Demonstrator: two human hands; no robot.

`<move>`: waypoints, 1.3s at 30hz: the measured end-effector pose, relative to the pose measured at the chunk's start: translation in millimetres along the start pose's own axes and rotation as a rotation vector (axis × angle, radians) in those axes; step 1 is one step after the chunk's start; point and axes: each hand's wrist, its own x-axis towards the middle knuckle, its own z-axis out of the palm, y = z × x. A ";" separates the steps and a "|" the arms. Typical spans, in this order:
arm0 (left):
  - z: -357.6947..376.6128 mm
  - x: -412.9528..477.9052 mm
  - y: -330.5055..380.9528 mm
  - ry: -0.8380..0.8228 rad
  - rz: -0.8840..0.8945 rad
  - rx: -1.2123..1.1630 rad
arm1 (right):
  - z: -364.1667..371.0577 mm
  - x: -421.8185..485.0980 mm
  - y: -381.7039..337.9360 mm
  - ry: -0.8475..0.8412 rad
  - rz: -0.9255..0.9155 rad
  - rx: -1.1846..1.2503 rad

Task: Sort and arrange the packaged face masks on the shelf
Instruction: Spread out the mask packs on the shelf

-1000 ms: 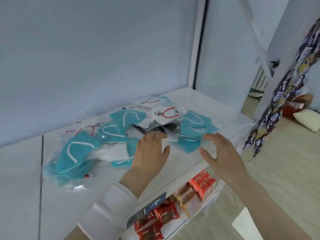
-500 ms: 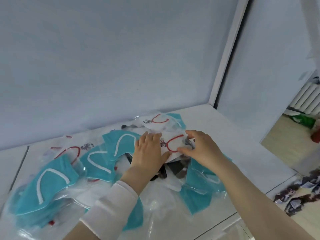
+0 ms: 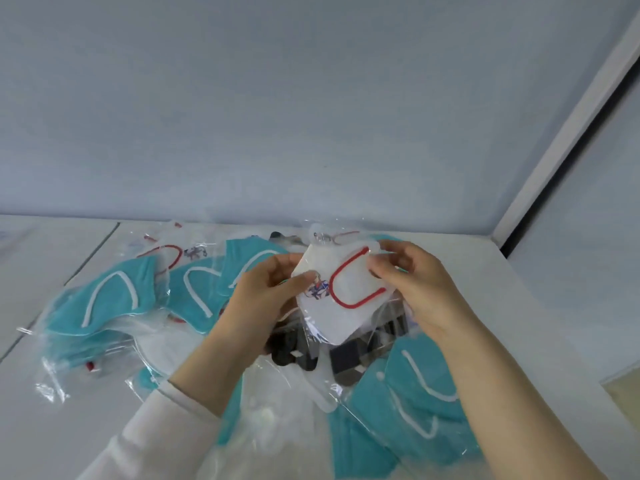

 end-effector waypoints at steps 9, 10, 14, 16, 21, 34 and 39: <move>-40.0 8.2 1.4 0.293 -0.052 -0.083 | 14.9 89.7 28.4 0.089 -0.083 -1.221; -41.1 7.6 1.0 0.289 -0.055 -0.079 | 16.8 88.9 29.9 0.107 -0.089 -1.160; -46.2 4.4 0.7 0.277 -0.004 -0.057 | 11.0 88.1 28.6 0.223 -0.079 -0.686; -46.5 2.2 2.2 0.266 0.020 -0.068 | 5.3 86.7 23.0 0.226 -0.055 -0.444; -43.8 -3.0 5.8 0.209 0.063 -0.093 | -11.1 45.4 -18.4 0.113 -0.007 0.453; -17.3 -21.3 2.8 -0.018 0.255 -0.160 | 26.4 -36.0 1.8 -0.159 0.132 0.357; -24.8 -21.9 2.2 0.077 0.372 -0.239 | 31.0 -38.3 8.9 0.025 0.044 0.202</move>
